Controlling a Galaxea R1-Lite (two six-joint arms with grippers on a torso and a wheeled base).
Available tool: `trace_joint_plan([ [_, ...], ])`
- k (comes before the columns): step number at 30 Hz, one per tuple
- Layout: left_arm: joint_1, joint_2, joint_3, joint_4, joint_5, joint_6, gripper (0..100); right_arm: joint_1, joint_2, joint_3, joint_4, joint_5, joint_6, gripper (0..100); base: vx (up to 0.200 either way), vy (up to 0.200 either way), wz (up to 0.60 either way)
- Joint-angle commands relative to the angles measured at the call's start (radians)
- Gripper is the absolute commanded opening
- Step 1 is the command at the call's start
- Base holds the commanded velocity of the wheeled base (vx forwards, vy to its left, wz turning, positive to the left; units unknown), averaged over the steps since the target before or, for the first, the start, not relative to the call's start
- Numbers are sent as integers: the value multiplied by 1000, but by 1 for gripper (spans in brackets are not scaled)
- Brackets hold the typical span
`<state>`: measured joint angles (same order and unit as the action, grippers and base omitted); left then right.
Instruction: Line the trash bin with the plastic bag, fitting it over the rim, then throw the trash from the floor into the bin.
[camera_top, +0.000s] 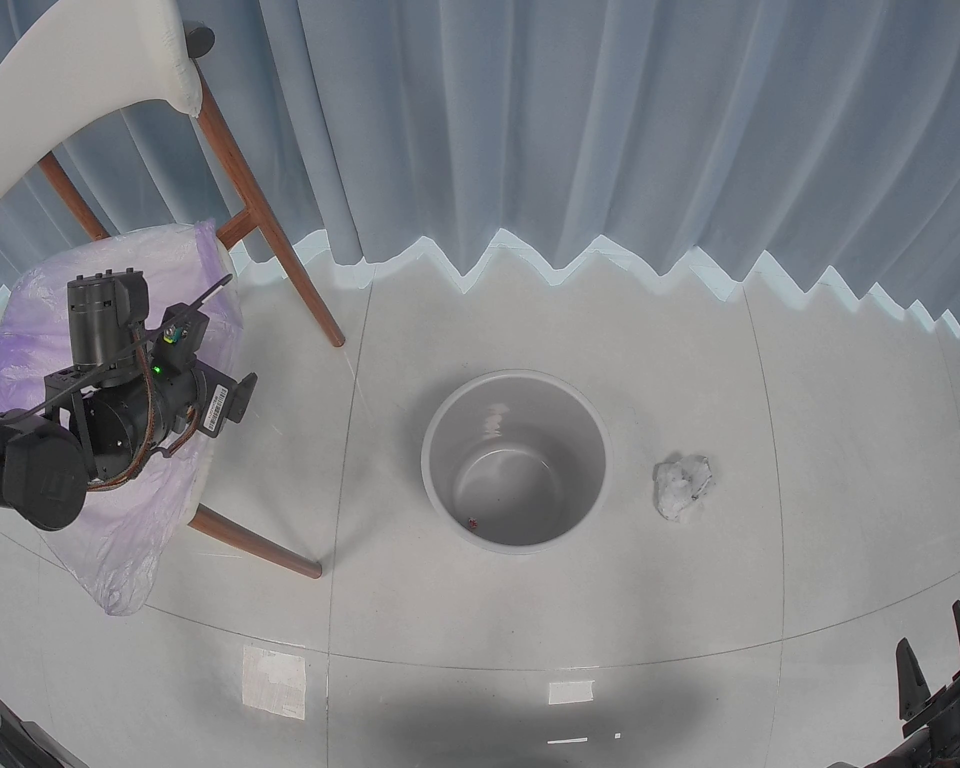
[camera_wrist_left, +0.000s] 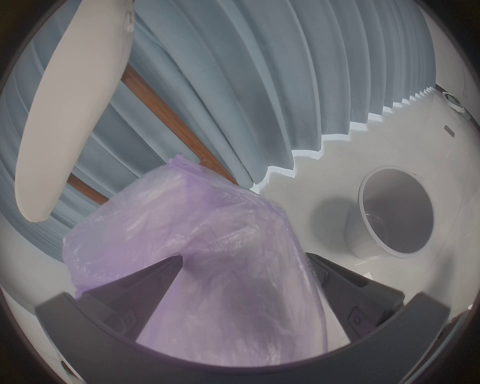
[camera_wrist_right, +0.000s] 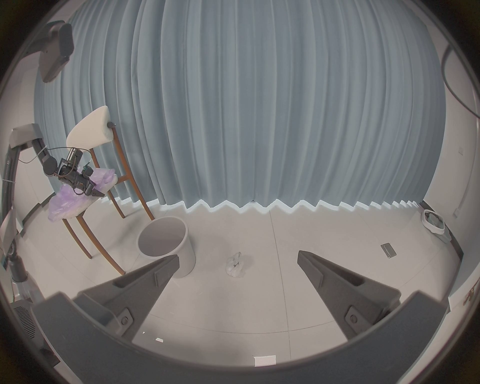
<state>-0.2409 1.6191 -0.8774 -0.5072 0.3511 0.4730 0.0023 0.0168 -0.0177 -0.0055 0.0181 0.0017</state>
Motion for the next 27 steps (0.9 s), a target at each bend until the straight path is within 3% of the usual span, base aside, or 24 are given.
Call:
trace_joint_plan([
  [1, -2, 25, -3, -2, -34, -1, 100, 1, -17, 18, -1, 0, 0, 100, 0, 0, 0],
  [2, -2, 27, -5, -4, -41, -2, 100, 1, -17, 18, -1, 0, 0, 100, 0, 0, 0],
  [3, -2, 25, -5, -5, -43, -2, 0, 1, -17, 18, -1, 0, 0, 100, 0, 0, 0],
  [14, -8, -21, 26, -8, -52, -24, 0, 1, -17, 18, -1, 0, 0, 100, 0, 0, 0],
  [22, -49, -188, 115, -5, -58, -123, 0, 1, -17, 18, -1, 0, 1, 100, 0, 0, 0],
  [27, -63, -291, 127, 6, -153, -194, 0, 1, -17, 18, -1, 0, 1, 100, 0, 0, 0],
])
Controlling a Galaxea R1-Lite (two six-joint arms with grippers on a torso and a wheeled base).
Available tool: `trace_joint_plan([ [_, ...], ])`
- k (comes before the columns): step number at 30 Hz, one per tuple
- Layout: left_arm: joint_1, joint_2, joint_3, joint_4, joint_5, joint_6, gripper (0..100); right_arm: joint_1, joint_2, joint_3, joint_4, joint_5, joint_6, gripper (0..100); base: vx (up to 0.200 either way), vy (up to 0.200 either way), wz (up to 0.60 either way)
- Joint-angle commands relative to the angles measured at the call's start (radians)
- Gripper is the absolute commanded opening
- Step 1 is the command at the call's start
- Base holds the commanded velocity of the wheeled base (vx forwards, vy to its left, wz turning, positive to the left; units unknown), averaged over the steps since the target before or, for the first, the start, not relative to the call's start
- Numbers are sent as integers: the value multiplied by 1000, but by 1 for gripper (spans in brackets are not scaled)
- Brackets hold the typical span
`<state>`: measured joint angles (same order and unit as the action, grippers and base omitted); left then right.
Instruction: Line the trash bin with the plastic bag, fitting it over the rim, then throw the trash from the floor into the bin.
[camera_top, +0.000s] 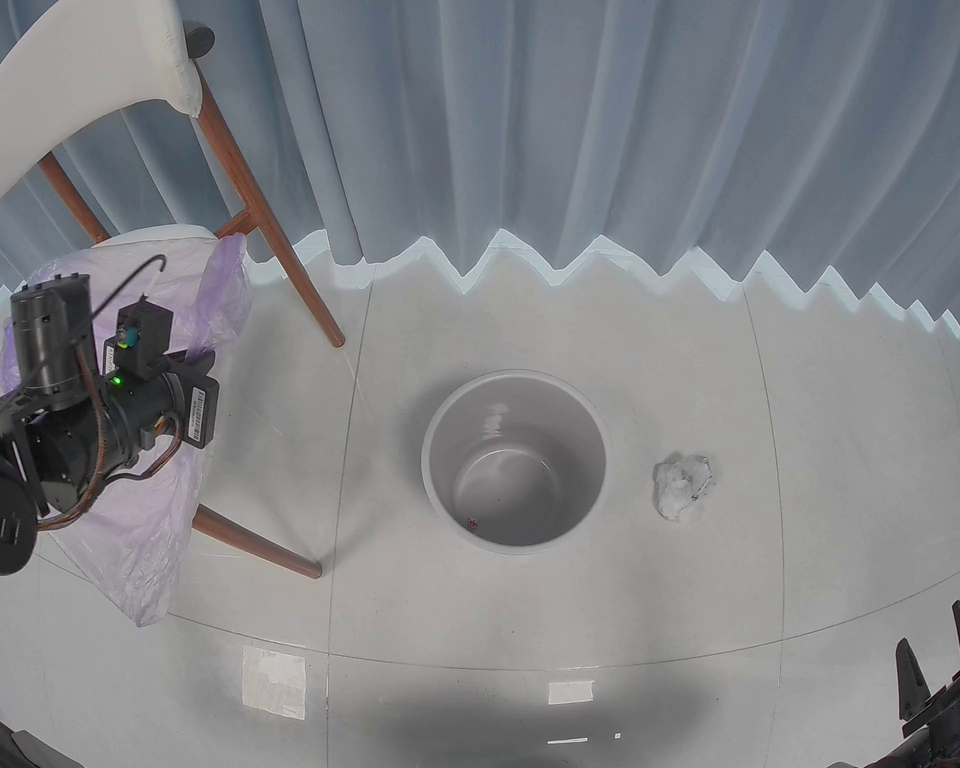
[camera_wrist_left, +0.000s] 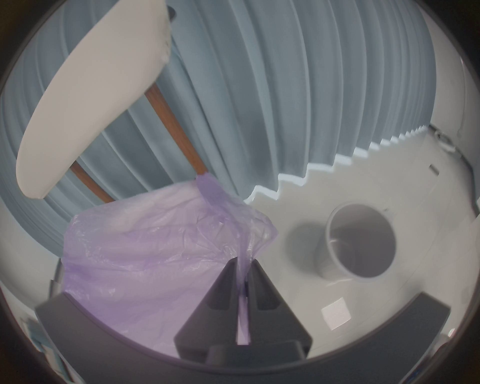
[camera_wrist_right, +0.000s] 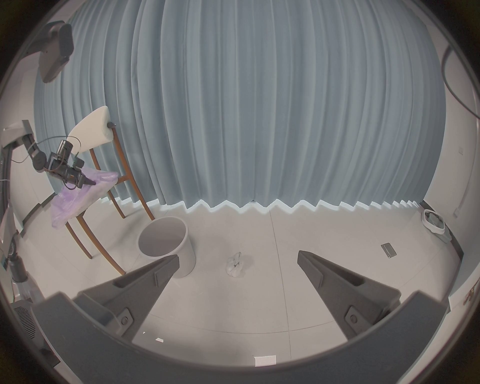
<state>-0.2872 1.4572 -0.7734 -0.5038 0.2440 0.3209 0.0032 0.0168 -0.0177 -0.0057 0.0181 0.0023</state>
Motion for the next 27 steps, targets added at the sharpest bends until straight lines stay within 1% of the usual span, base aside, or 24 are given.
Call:
trace_joint_plan([
  [1, -16, -140, 22, 2, -60, -48, 0, 0, -17, 18, 0, 0, 1, 100, 0, 0, 0],
  [4, -26, -178, 19, 2, -95, -63, 0, 0, -17, 18, 0, 0, -1, 100, 0, 0, 0],
  [10, -76, -206, 23, 1, -172, -109, 0, 0, -17, 18, 0, 0, -1, 100, 0, 0, 0],
  [17, -136, -199, -10, -4, -319, -160, 0, 0, -17, 18, 0, 0, -1, 100, 0, 0, 0],
  [18, -139, -198, -12, -5, -322, -161, 0, 0, -17, 18, 0, 0, -1, 100, 0, 0, 0],
  [20, -176, -186, -40, -5, -345, -192, 0, 0, -17, 18, 0, 0, -1, 100, 0, 0, 0],
  [21, -176, -186, -40, -5, -345, -192, 0, 0, -17, 18, 0, 0, -1, 100, 0, 0, 0],
  [22, -208, -166, -61, -7, -345, -230, 0, 0, -17, 18, 0, 0, -1, 100, 0, 0, 0],
  [24, -245, -144, -92, -7, -345, -275, 0, 0, -17, 18, 0, 0, -1, 100, 0, 0, 0],
  [27, -285, -113, -135, -7, -345, -307, 0, 0, -17, 18, 0, 0, -5, 100, 0, 0, 0],
])
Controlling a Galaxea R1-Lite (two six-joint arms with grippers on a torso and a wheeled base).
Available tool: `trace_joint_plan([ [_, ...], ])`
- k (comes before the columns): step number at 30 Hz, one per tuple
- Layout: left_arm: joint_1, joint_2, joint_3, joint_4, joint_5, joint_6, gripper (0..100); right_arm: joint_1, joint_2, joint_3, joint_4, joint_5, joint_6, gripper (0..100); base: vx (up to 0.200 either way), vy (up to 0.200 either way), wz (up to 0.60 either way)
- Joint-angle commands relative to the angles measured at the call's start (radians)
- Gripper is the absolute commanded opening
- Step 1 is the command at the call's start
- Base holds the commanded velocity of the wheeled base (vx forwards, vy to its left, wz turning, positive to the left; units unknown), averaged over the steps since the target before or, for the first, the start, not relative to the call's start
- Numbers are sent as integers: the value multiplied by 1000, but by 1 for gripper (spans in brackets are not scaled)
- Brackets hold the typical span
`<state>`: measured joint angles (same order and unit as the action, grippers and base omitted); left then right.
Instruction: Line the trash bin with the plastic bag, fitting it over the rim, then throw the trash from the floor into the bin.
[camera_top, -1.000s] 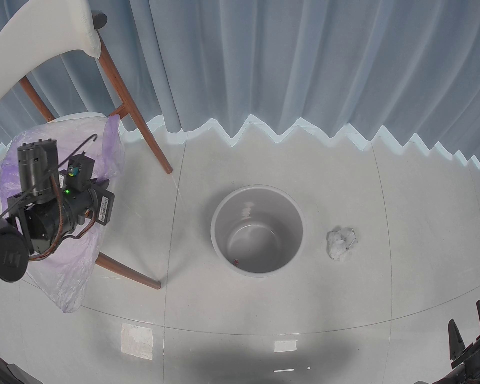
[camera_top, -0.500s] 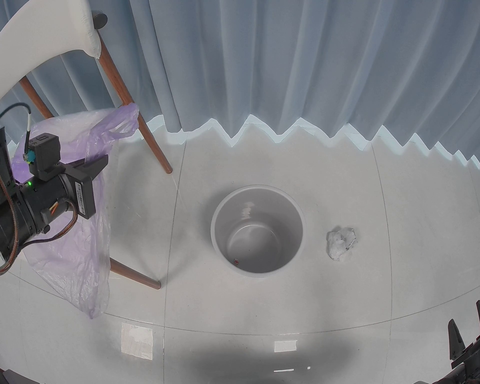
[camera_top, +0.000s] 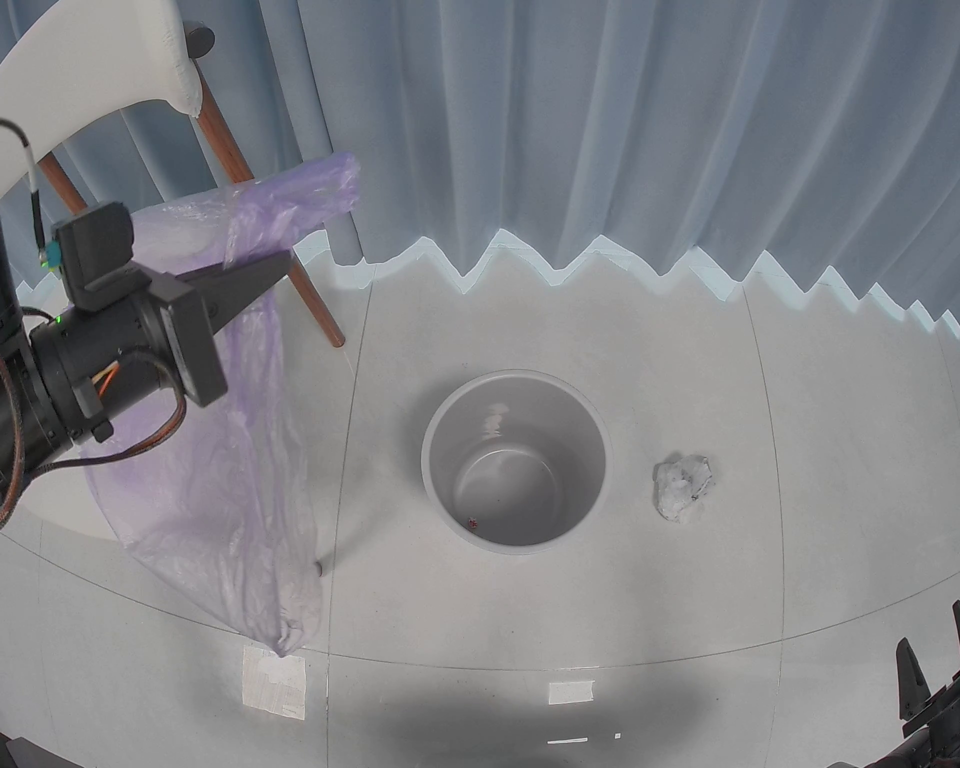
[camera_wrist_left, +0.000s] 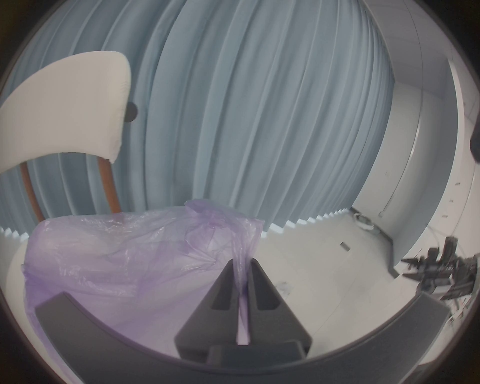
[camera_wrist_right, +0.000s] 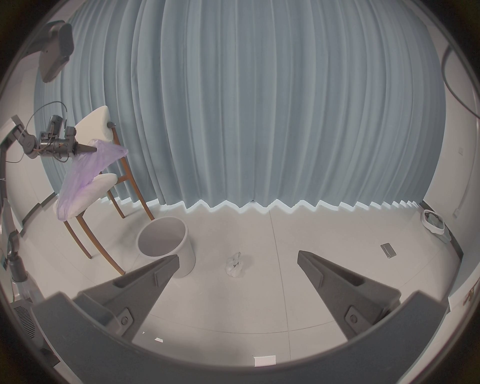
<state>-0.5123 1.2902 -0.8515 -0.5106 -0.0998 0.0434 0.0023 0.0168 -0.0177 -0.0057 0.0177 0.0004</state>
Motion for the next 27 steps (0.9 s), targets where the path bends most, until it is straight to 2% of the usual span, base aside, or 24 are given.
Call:
trace_joint_plan([
  [1, -72, 66, -66, -2, -1, -39, 0, -1, -15, 18, 3, 1, -3, 100, 0, 0, 0],
  [5, -121, 87, -67, -2, -1, -46, 0, -2, -15, 18, 4, -5, -11, 100, 0, 0, 0],
  [17, -192, 138, -69, -3, 0, -48, 0, -2, -15, 18, 4, -12, 0, 100, 0, 0, 0],
  [19, -230, 153, -89, -3, 9, -48, 0, -2, -15, 18, 4, -12, 0, 100, 0, 0, 0],
  [27, -242, 195, -169, -3, 11, -48, 0, -2, -15, 18, 4, -12, -2, 100, 0, 0, 0],
])
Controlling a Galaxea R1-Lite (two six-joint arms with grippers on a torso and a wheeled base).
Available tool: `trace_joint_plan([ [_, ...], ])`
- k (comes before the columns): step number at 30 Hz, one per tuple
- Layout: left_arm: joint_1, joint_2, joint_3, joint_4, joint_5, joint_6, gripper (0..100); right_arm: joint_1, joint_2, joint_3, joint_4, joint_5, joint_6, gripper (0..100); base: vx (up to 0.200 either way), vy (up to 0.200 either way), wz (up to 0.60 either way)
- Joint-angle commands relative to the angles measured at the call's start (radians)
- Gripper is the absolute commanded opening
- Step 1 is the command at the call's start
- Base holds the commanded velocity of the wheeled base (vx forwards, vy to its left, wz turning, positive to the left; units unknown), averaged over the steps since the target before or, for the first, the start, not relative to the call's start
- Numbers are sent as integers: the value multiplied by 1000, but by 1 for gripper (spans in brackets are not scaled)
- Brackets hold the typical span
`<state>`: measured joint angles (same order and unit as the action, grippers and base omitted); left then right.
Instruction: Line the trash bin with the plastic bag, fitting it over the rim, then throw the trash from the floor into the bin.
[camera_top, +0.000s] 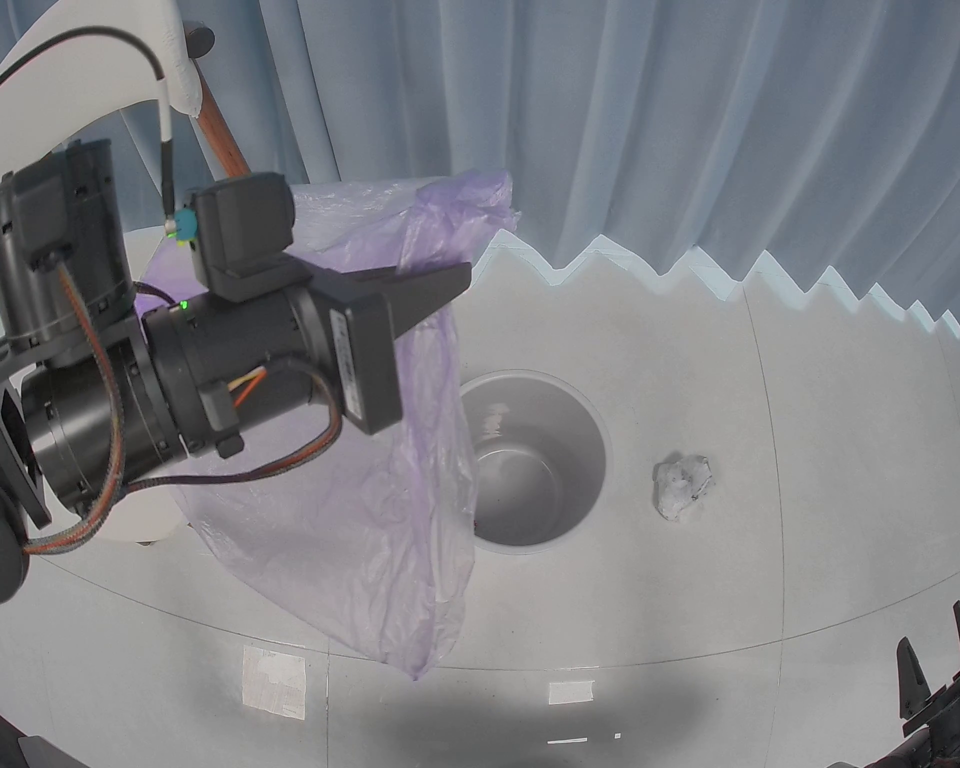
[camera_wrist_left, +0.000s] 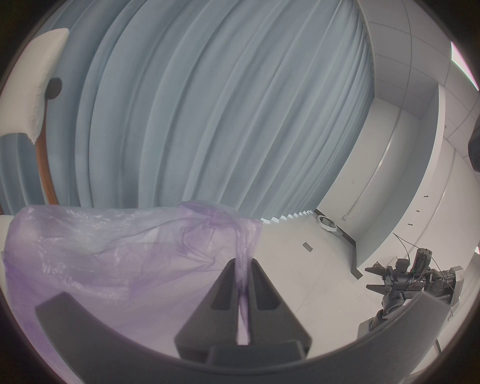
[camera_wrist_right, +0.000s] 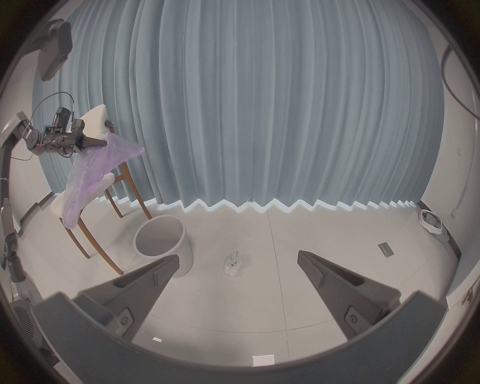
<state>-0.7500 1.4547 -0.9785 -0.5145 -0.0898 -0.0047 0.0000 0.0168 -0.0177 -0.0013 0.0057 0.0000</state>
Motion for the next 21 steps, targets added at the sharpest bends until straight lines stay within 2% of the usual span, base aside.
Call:
trace_joint_plan([
  [1, -5, 35, -51, 1, 1, -1, 0, 0, -15, 18, 0, 0, -2, 100, 0, 0, 0],
  [11, -23, 56, -88, 2, -1, -8, 0, 0, -15, 18, 0, 0, -2, 100, 0, 0, 0],
  [18, -71, 82, -132, 5, 2, -35, 0, 0, -15, 18, 0, 0, -2, 100, 0, 0, 0],
  [21, -61, 93, -135, 4, 2, -34, 0, 0, -15, 18, 0, 0, -2, 100, 0, 0, 0],
])
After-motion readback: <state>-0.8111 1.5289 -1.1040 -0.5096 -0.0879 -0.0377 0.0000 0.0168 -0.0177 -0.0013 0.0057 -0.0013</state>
